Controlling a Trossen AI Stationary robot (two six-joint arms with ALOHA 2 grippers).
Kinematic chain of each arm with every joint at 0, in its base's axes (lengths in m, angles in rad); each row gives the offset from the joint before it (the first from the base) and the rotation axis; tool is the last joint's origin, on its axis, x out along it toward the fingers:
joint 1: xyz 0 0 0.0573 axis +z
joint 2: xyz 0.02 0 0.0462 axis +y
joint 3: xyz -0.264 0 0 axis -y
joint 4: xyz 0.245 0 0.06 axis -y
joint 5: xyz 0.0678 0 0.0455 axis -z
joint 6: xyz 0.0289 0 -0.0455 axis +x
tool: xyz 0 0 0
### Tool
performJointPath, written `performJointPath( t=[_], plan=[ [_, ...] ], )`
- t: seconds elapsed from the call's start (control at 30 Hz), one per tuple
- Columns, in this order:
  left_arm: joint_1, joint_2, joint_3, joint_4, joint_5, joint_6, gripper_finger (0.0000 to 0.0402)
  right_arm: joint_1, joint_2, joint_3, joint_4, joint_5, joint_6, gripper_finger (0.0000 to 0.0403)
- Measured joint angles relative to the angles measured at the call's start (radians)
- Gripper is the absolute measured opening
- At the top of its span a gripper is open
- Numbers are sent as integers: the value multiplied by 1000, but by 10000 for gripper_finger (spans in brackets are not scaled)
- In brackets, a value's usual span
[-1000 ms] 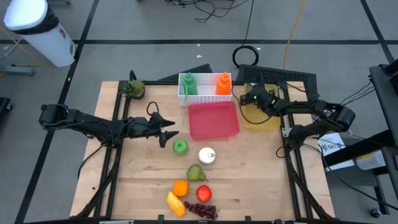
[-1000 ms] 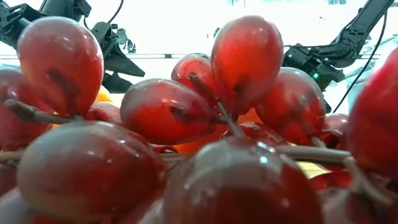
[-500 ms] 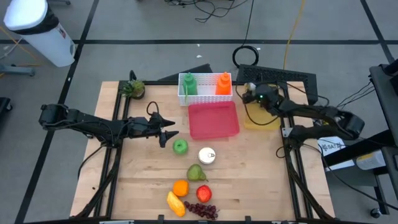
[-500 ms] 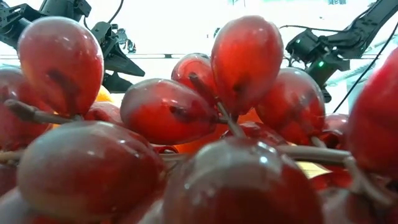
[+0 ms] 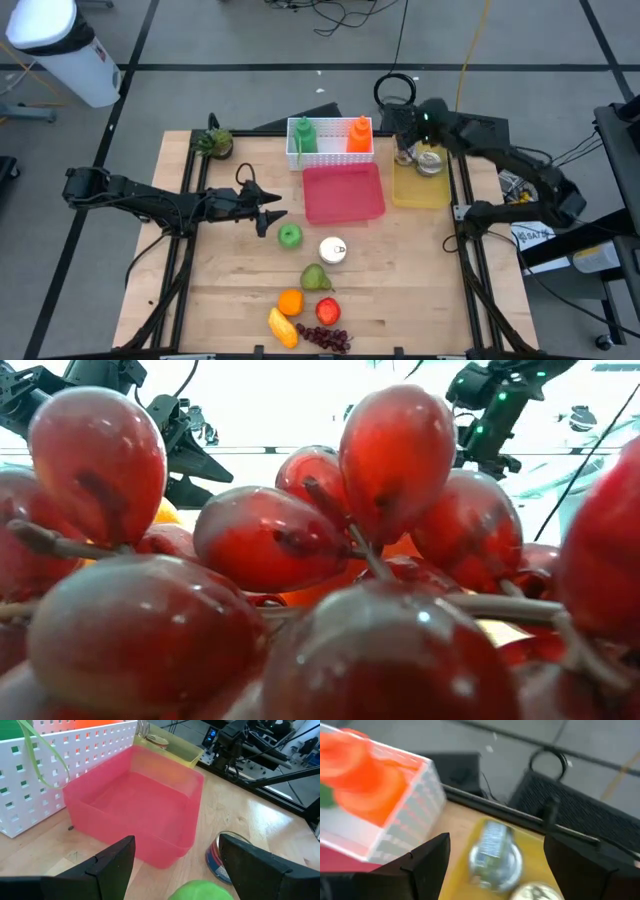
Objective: Pick & Place Food Item
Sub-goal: Put the green tuna can into the yellow bin
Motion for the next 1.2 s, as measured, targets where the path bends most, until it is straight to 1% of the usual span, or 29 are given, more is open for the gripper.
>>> performJointPath(
  t=[0.1, 0.2, 0.23, 0.37, 0.6, 0.73, 0.93, 1.1, 1.2],
  plan=[
    [0, 0, 0, 0, 0, 0, 301, -65, 85, 81, -94, -97, -21, 306],
    [0, 0, 0, 1, 0, 0, 301, -108, 149, 99, -113, -196, -28, 306],
    [0, 0, 0, 0, 0, 0, 301, -115, 167, 99, -121, -204, -29, 306],
    [0, 0, 0, 0, 0, 0, 301, -120, 214, 99, -135, -198, -29, 306],
    [0, 0, 0, -2, 0, -4, 301, -112, 248, 99, -133, -193, -26, 299],
    [0, 0, 0, -3, 0, -5, 301, -113, 272, 99, -137, -195, -27, 285],
    [0, 0, 0, -3, 0, -5, 301, -113, 272, 99, -141, -191, -24, 262],
    [0, 0, 0, -3, 0, -7, 301, -113, 272, 92, -173, -129, -24, 232],
    [0, 0, 0, -3, 0, -8, 301, -113, 272, 80, -172, -120, -24, 216]
  ],
)
